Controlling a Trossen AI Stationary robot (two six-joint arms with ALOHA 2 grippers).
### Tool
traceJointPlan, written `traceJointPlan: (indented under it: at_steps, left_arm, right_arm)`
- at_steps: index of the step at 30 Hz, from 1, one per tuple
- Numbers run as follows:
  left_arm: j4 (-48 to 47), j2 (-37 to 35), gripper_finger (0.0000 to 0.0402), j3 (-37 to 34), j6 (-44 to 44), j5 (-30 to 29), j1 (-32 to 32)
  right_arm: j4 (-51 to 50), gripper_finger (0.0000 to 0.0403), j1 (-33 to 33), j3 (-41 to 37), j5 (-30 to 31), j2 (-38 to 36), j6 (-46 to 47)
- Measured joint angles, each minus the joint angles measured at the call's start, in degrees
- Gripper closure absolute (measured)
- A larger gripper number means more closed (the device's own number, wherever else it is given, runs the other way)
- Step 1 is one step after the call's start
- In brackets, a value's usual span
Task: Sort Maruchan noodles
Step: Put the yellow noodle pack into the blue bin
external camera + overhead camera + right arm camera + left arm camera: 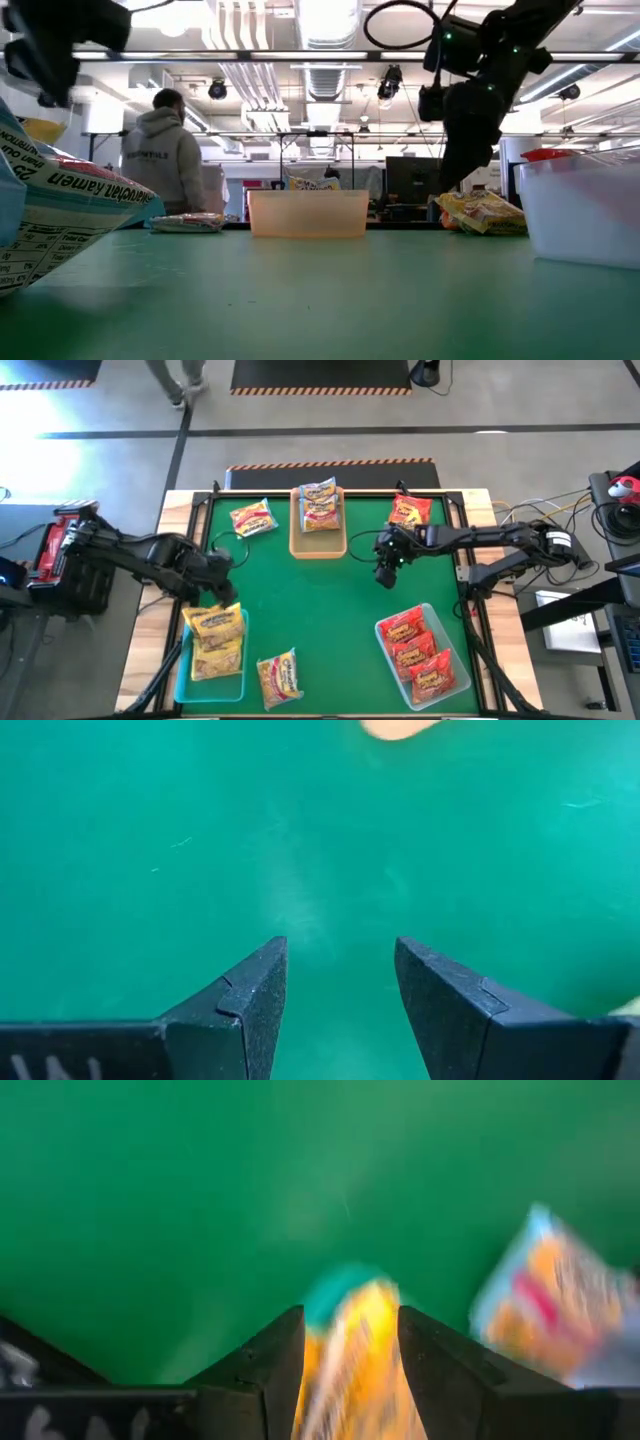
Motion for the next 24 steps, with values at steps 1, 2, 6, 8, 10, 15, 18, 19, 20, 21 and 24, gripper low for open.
traceJointPlan:
  at_steps: [1,2,6,8,10,15,18,19,20,21,24]
  left_arm:
    - [0.0,0.3,0.0257,0.3,-1.9,-3.4,0.4]
    - [0.0,0.6,0.0257,0.6,-4.0,-6.6,0.9]
    - [0.2,2.3,0.0263,0.8,-9.6,-16.4,4.0]
    - [0.6,3.5,0.0268,0.7,-9.0,-17.6,6.2]
    - [1.7,4.9,0.0273,0.7,-7.3,-17.4,8.4]
    - [11.1,8.7,0.0283,0.7,-2.0,-17.2,12.0]
    - [18.6,11.1,0.0286,0.7,1.9,-17.1,13.1]
    - [21.0,11.9,0.0286,0.7,3.1,-17.1,13.4]
    - [23.0,12.8,0.0286,0.7,4.2,-17.1,13.6]
    - [24.6,13.7,0.0287,0.7,5.1,-17.1,13.8]
    - [27.7,16.5,0.0287,0.7,6.4,-17.1,14.6]
  right_arm:
    - [-0.1,0.0227,-0.8,0.0,0.0,0.0,0.0]
    - [-0.3,0.0227,-1.7,0.0,0.0,0.0,0.1]
    - [-0.4,0.0227,-6.1,0.0,0.0,0.1,2.0]
    - [-0.6,0.0227,-8.4,0.0,0.1,0.2,2.1]
    - [-0.5,0.0227,-11.1,0.0,1.0,0.2,2.9]
    - [-5.9,0.0227,-18.1,1.7,7.1,0.3,4.3]
    - [-10.6,0.0227,-21.5,2.6,9.5,0.6,4.3]
    - [-11.6,0.0227,-22.3,3.0,9.5,0.6,4.1]
    - [-12.1,0.0227,-22.8,3.5,9.2,0.5,3.5]
    - [-12.8,0.0227,-23.2,4.1,8.8,0.5,2.4]
    - [-16.5,0.0227,-23.6,6.2,8.5,0.4,0.0]
